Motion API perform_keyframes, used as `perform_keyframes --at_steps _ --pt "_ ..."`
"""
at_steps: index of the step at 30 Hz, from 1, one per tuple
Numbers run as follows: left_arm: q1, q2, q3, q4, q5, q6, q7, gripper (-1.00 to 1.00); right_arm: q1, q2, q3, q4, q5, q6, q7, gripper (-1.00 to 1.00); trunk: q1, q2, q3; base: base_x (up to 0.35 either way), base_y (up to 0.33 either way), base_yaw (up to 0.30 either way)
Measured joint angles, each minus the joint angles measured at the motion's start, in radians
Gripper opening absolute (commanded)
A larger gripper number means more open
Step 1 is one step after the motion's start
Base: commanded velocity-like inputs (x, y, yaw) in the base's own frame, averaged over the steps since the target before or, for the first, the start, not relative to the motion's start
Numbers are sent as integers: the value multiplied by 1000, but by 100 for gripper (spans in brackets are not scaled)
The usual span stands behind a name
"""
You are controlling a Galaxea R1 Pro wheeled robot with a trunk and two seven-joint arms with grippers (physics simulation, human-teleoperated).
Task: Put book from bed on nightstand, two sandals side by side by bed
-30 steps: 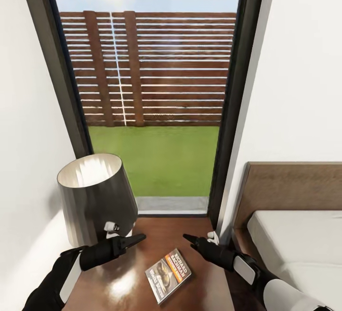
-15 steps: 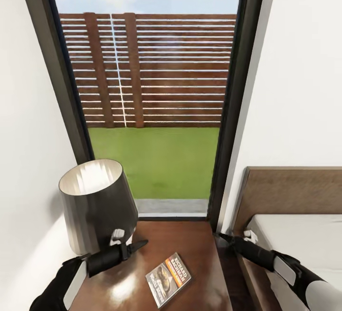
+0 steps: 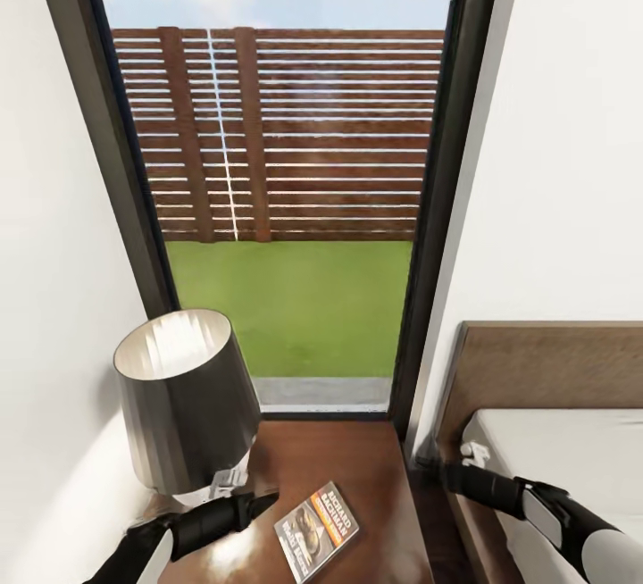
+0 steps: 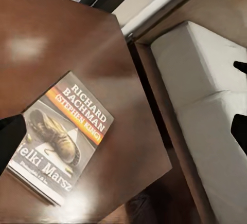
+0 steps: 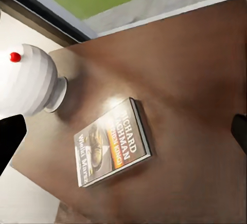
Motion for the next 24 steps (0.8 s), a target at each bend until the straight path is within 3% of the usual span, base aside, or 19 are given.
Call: perform_keyframes --at_steps 4,9,11,18,24 --pt "0 -4 -27 78 -2 -82 21 100 0 0 -1 17 64 -11 1 100 -15 28 13 0 0 0" --pt "0 -4 -38 129 0 -102 30 100 1 0 -1 125 74 -71 0 100 -35 63 28 0 0 0" --pt "0 -4 -41 175 -1 -139 78 100 1 0 -1 203 78 -108 0 100 -42 77 34 0 0 0" --pt "0 -7 -49 307 5 -277 245 100 3 5 -2 301 79 -151 -3 100 -69 126 56 0 0 0" --pt "2 -10 -58 405 5 -345 282 100 50 9 -2 316 80 -163 -7 100 -92 168 75 0 0 0"
